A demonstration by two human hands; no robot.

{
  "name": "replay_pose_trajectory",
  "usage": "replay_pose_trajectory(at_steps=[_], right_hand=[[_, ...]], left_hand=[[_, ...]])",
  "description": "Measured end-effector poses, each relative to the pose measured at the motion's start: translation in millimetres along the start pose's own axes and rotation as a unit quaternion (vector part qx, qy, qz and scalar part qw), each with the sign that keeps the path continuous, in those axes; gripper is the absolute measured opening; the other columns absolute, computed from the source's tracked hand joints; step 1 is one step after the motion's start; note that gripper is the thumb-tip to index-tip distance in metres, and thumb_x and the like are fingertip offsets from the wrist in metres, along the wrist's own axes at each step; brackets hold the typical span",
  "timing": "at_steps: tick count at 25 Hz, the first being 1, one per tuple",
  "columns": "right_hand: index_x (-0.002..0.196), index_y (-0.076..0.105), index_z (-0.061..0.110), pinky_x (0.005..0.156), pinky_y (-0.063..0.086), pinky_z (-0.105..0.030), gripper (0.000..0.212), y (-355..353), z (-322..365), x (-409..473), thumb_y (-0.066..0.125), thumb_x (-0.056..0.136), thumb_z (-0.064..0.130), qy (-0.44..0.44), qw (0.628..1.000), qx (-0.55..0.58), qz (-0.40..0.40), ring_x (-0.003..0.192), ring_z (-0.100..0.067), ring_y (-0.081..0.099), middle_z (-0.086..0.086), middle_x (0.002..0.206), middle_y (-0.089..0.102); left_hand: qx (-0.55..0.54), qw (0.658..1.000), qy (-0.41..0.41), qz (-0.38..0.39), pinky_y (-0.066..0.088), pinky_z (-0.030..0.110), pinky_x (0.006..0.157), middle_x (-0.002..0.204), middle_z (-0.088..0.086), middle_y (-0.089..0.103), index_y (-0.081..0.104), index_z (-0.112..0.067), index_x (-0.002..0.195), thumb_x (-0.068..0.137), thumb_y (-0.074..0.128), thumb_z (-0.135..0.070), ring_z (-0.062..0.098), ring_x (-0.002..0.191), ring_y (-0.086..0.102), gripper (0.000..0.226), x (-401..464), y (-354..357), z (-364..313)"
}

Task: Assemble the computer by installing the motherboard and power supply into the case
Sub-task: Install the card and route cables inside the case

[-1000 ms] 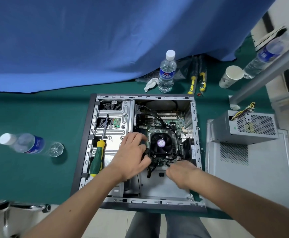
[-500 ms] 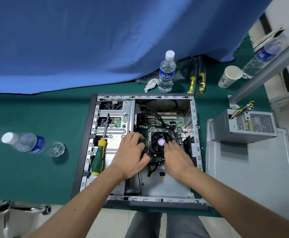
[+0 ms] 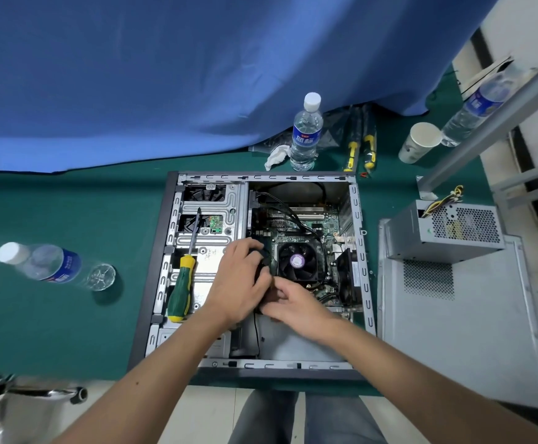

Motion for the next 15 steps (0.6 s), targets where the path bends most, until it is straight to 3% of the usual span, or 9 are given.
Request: replay_pose_trajectory(at_steps=[2,4,6,9,13,15], right_hand=[[0.107,0.059,0.015,0.089,0.049,-0.052,0.020,6.5,1.6,2.8,0.063,0.088,0.021,0.001,0.998,0.053,-0.031,0.083,-0.017,0.058,-0.006,0.093,0.068],[0.106,0.060,0.014,0.091,0.049,-0.053,0.016,13.7,2.8,2.8,0.063,0.092,0.022,0.005,0.998,0.037,-0.053,0.086,-0.025,0.063,-0.010,0.098,0.071],[0.108,0.059,0.014,0.091,0.054,-0.050,0.013,15.2,-1.0,1.6,0.060,0.095,0.016,0.034,0.997,0.047,-0.053,0.093,-0.027,0.068,-0.009,0.098,0.071],[0.113,0.052,0.008,0.083,0.060,-0.040,0.020,17.2,-10.1,-1.5,0.051,0.095,0.000,0.087,0.979,0.184,-0.031,0.091,-0.030,0.072,-0.018,0.101,0.069],[0.098,0.045,0.007,0.075,0.061,-0.035,0.016,26.4,-21.8,-9.0,0.043,0.095,-0.009,0.162,0.940,0.301,-0.024,0.081,-0.032,0.073,-0.023,0.094,0.068],[0.097,0.045,0.007,0.073,0.060,-0.030,0.014,21.7,-24.8,-8.6,0.046,0.095,-0.007,0.171,0.951,0.256,-0.035,0.083,-0.026,0.072,-0.021,0.101,0.068]], left_hand=[[-0.002,1.000,0.003,0.004,0.026,0.029,0.112,0.133,0.005,0.049,0.064,-0.007,0.095,0.098,0.049,-0.026,0.018,0.129,0.031,0.024,0.6,0.4,2.3],[-0.015,1.000,0.007,0.016,0.026,0.034,0.114,0.139,0.004,0.045,0.064,-0.009,0.103,0.098,0.051,-0.029,0.018,0.132,0.029,0.025,-3.7,-1.9,4.9],[-0.034,0.999,0.028,0.022,0.026,0.037,0.116,0.146,0.004,0.039,0.061,-0.012,0.119,0.096,0.046,-0.040,0.018,0.138,0.028,0.039,-12.2,-6.0,4.6],[-0.022,0.997,0.069,0.016,0.020,0.037,0.120,0.157,0.005,0.028,0.045,-0.012,0.144,0.098,0.034,-0.052,0.018,0.147,0.021,0.062,-26.9,-8.3,4.5],[-0.042,0.998,-0.006,-0.045,0.019,0.038,0.121,0.159,0.004,0.026,0.036,-0.014,0.151,0.102,0.027,-0.049,0.017,0.149,0.019,0.060,-26.8,-10.2,13.5],[0.023,0.998,-0.024,-0.057,0.023,0.045,0.120,0.157,0.010,0.031,0.036,-0.010,0.150,0.103,0.028,-0.040,0.023,0.147,0.023,0.056,-21.5,-9.3,15.1]])
Point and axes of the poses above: each hand's wrist, its own x-axis towards the middle knuckle, its own y-axis out of the palm, z = x × y, the point moved 5 cm from there along x, towards the middle knuckle
